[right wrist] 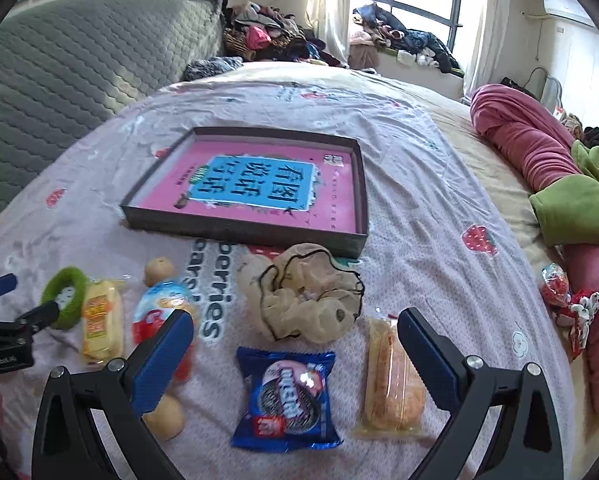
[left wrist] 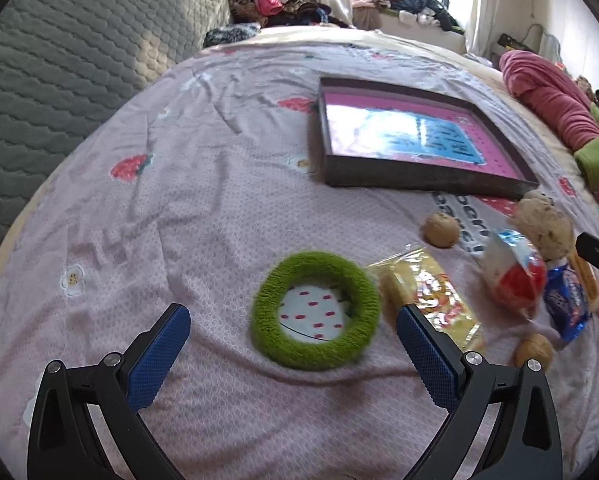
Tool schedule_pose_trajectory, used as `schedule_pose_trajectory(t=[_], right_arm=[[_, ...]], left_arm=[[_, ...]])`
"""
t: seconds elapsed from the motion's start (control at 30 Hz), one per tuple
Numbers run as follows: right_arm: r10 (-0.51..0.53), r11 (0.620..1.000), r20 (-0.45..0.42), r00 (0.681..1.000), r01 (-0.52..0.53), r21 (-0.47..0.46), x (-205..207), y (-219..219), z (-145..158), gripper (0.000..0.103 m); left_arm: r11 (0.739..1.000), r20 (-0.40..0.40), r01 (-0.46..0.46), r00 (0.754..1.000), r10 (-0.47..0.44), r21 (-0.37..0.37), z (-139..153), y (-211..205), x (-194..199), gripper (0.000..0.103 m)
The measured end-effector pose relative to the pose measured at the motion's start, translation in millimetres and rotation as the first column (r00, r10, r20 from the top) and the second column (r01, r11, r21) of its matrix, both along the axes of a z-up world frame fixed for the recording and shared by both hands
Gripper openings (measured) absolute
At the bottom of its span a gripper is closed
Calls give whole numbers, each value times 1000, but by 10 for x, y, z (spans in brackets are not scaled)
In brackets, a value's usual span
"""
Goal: Organize objects
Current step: 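Grasp the green ring with the left tool while the right tool grasps the beige scrunchie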
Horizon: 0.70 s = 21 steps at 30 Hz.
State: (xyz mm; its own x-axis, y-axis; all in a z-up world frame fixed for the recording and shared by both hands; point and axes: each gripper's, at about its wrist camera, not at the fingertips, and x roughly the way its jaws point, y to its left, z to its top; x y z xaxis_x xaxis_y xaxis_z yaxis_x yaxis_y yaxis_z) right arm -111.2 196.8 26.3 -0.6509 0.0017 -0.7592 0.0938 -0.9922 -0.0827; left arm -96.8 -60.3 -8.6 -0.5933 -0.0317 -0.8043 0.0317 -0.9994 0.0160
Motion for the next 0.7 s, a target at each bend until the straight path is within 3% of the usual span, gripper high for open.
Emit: schedule_pose_trajectory(t=[0.3, 0.47, 0.53, 0.63, 0.7], right_arm=[[19, 997, 33, 999, -22, 77, -219, -138, -177, 101], [25, 992, 65, 998, -33, 120, -331, -195, -264, 71], [39, 993, 81, 996, -48, 111, -353, -205, -303, 55], [63, 991, 97, 993, -73, 111, -357, -231, -345, 39], [80, 992, 113, 990, -91, 93, -366, -245, -369, 33]], left_arm=[[1000, 53, 9, 999, -9, 0, -220, 1, -133, 100], [1000, 82, 21, 996, -22, 16, -305, 28, -214, 87], [999, 78, 37, 996, -38, 18, -306, 57, -210, 72], [998, 76, 65, 995, -66, 15, -289, 112, -202, 63], [997, 84, 75, 994, -77, 30, -302, 113, -214, 58]])
